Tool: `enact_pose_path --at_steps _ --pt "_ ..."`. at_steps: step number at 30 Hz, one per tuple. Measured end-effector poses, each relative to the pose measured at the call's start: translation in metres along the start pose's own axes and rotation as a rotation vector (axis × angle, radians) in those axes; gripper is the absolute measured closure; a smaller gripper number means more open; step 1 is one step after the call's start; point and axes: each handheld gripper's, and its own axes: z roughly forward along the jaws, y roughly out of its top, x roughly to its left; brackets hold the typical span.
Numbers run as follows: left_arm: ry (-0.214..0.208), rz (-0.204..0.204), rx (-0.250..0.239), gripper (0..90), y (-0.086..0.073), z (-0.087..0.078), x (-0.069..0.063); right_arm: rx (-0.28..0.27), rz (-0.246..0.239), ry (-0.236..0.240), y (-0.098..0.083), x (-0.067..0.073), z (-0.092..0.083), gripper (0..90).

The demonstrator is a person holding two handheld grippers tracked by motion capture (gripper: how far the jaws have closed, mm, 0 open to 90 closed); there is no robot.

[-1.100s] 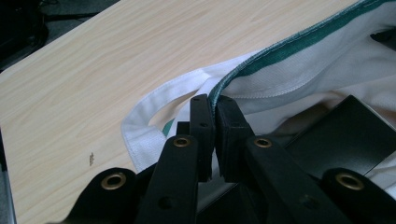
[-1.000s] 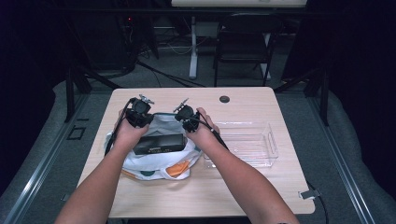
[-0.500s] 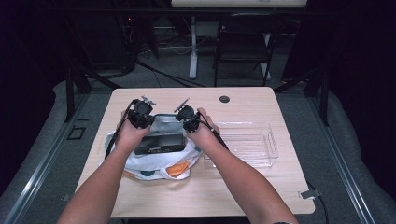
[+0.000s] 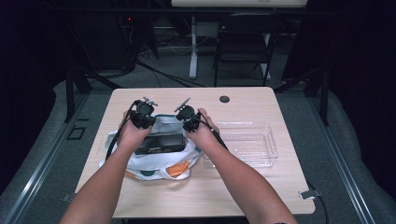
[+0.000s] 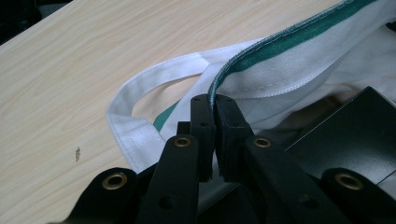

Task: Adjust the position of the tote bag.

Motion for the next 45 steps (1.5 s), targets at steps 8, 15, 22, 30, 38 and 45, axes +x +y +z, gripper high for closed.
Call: enact_pose_path --at_steps 8,15,22,30,38,45 --pt "-0.003 -0.016 0.003 87.0 0.001 0.004 0.001 -0.03 0.018 0.034 -0.001 0.0 -0.006 68.7" --pt "0.002 -0.018 0.013 87.0 0.002 0.009 0.002 -0.079 0.013 0.048 -0.001 0.001 -0.016 63.6" --pt "-0.001 -0.029 0.014 86.9 0.002 0.014 0.002 -0.098 0.01 0.021 -0.002 -0.003 -0.023 71.3" --pt "-0.001 -0.028 0.016 86.8 0.002 0.016 0.002 -0.094 0.008 0.012 -0.001 -0.003 -0.016 80.7" --pt "0.0 -0.019 0.011 86.6 0.002 0.017 0.003 -0.08 0.014 -0.006 0.001 -0.005 -0.011 81.2" --pt "-0.007 -0.001 0.016 80.8 0.002 0.017 0.0 -0.069 0.012 -0.022 0.002 -0.004 -0.006 81.3"
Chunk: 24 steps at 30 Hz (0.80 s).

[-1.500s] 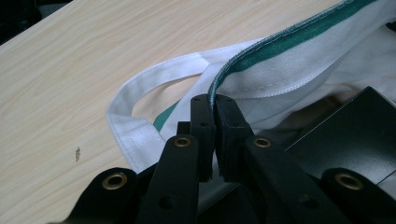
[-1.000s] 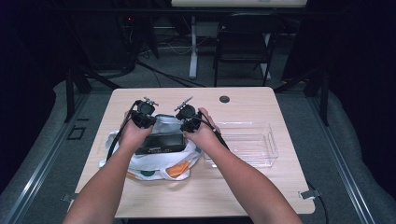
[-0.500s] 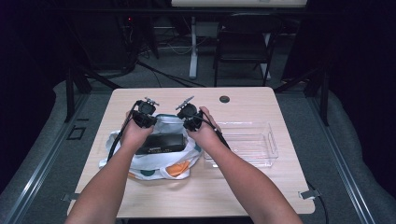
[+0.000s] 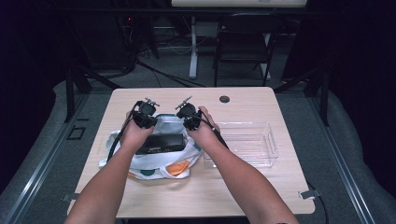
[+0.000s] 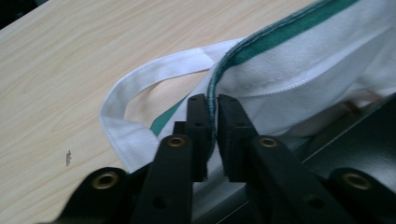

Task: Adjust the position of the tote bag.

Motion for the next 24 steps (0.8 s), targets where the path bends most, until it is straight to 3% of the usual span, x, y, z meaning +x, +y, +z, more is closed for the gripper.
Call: enact_pose_path --at_steps 2,5,14,19,24 --pt "-0.012 0.017 -0.013 73.4 0.001 -0.005 -0.002 -0.008 0.017 0.004 0.0 -0.001 0.002 81.3" --pt "-0.049 0.008 -0.045 62.9 0.001 -0.012 -0.002 0.007 0.022 0.009 0.0 -0.004 0.002 81.3" --pt "-0.009 0.048 -0.113 53.8 -0.005 -0.042 0.005 0.023 0.02 0.0 0.001 -0.005 0.005 81.3" --pt "0.008 0.018 -0.113 53.2 -0.018 -0.06 0.022 0.021 0.027 -0.004 0.0 -0.005 0.009 81.3" --pt "0.023 -0.026 -0.102 52.9 -0.035 -0.065 0.041 0.034 0.022 -0.008 0.002 -0.005 0.012 81.3"
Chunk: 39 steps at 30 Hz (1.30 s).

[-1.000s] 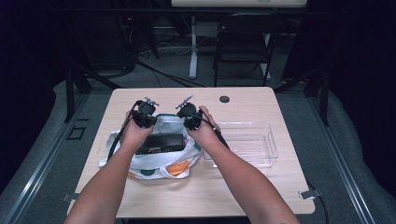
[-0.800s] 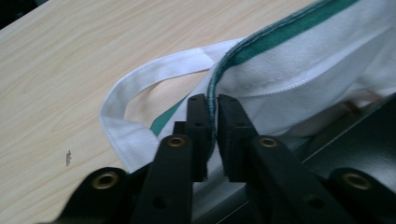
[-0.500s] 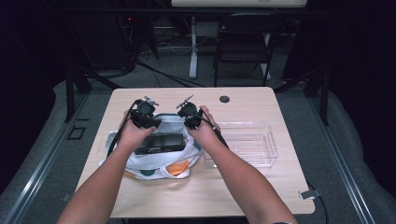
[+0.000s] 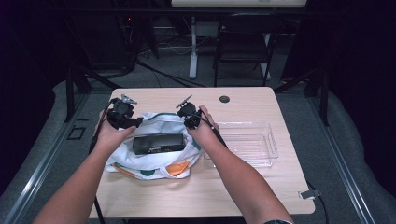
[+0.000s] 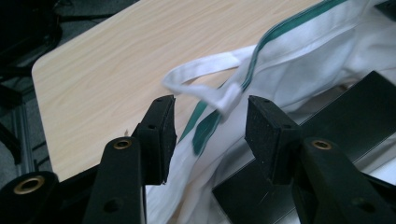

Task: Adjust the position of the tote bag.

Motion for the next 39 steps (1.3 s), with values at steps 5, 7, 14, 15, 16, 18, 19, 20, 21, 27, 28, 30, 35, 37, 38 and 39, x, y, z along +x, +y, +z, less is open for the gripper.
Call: enact_pose_path --at_steps 5,7,14,15,16,18,19,20,21,27,28,30,35,37,38,39 --pt "0.005 -0.014 0.026 54.8 -0.015 0.003 0.009 0.009 -0.008 -0.002 0.002 0.0 0.001 81.2" --pt "0.001 -0.011 0.033 54.8 -0.02 0.004 0.009 0.002 0.002 -0.002 0.001 0.001 0.003 81.3" --pt "0.0 0.006 0.075 54.9 -0.029 0.005 0.014 0.009 0.004 -0.003 0.002 0.001 0.006 81.2" --pt "0.003 0.004 0.076 55.5 -0.029 0.006 0.014 0.021 -0.007 -0.004 0.003 0.001 0.005 81.2" --pt "0.002 0.01 0.085 56.2 -0.03 0.007 0.014 0.02 -0.005 -0.004 0.003 0.001 0.005 81.2" --pt "0.015 0.024 0.096 63.8 -0.031 0.011 0.013 0.021 -0.005 -0.006 0.003 0.001 0.005 81.2" --pt "0.011 0.026 0.107 67.6 -0.031 0.013 0.012 0.021 -0.007 -0.007 0.003 0.001 0.005 81.2" --pt "0.014 0.032 0.114 72.5 -0.031 0.015 0.011 0.02 -0.008 -0.007 0.003 0.001 0.005 81.2" --pt "0.022 0.038 0.122 75.9 -0.032 0.016 0.01 0.02 -0.008 -0.007 0.003 0.001 0.005 81.2" --pt "0.048 0.027 0.14 86.9 -0.032 0.027 0.009 0.009 -0.002 -0.008 0.002 0.002 0.006 81.2" --pt "0.048 0.022 0.14 87.7 -0.031 0.029 0.009 0.009 -0.002 -0.01 0.002 0.003 0.006 81.2" --pt "0.051 0.017 0.149 88.4 -0.031 0.032 0.01 0.017 -0.012 -0.012 0.002 0.003 0.004 81.2" --pt "0.052 -0.008 0.164 88.7 -0.029 0.042 0.011 0.008 -0.014 -0.014 0.002 0.005 0.003 81.3" --pt "0.051 -0.021 0.169 88.7 -0.028 0.045 0.011 0.002 -0.015 -0.015 0.001 0.005 0.003 81.3" --pt "0.051 -0.026 0.174 88.8 -0.028 0.047 0.011 0.001 -0.013 -0.015 0.001 0.006 0.004 81.3" --pt "0.052 -0.034 0.177 88.8 -0.028 0.049 0.012 0.002 -0.017 -0.017 0.001 0.006 0.004 81.3"
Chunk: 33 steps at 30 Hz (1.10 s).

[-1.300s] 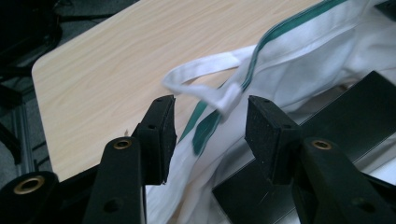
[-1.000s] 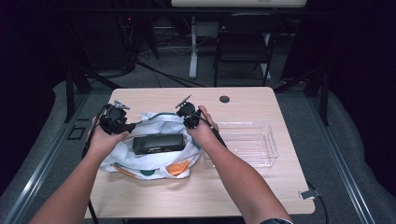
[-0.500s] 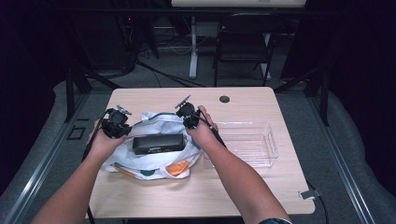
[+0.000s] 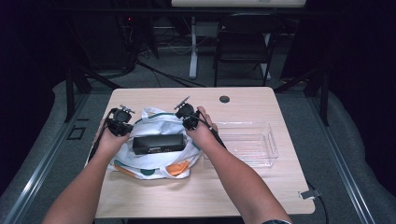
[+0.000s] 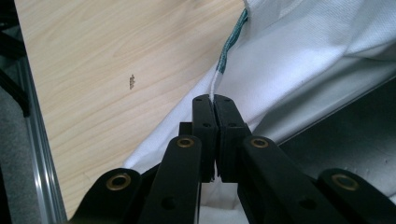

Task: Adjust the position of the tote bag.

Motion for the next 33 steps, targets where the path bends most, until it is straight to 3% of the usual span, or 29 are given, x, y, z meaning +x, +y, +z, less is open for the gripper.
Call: enact_pose_path --at_steps 14,21,33 --pt "0.01 -0.056 0.034 88.8 0.004 0.013 0.003 0.001 -0.007 0.006 -0.001 0.0 0.002 81.4" --pt "0.011 -0.055 0.052 88.8 0.003 0.019 0.002 0.015 -0.02 0.004 -0.001 0.0 0.002 81.5" --pt "-0.013 -0.063 0.041 84.5 0.001 0.017 0.001 -0.008 0.003 0.015 -0.001 0.0 0.0 80.5"
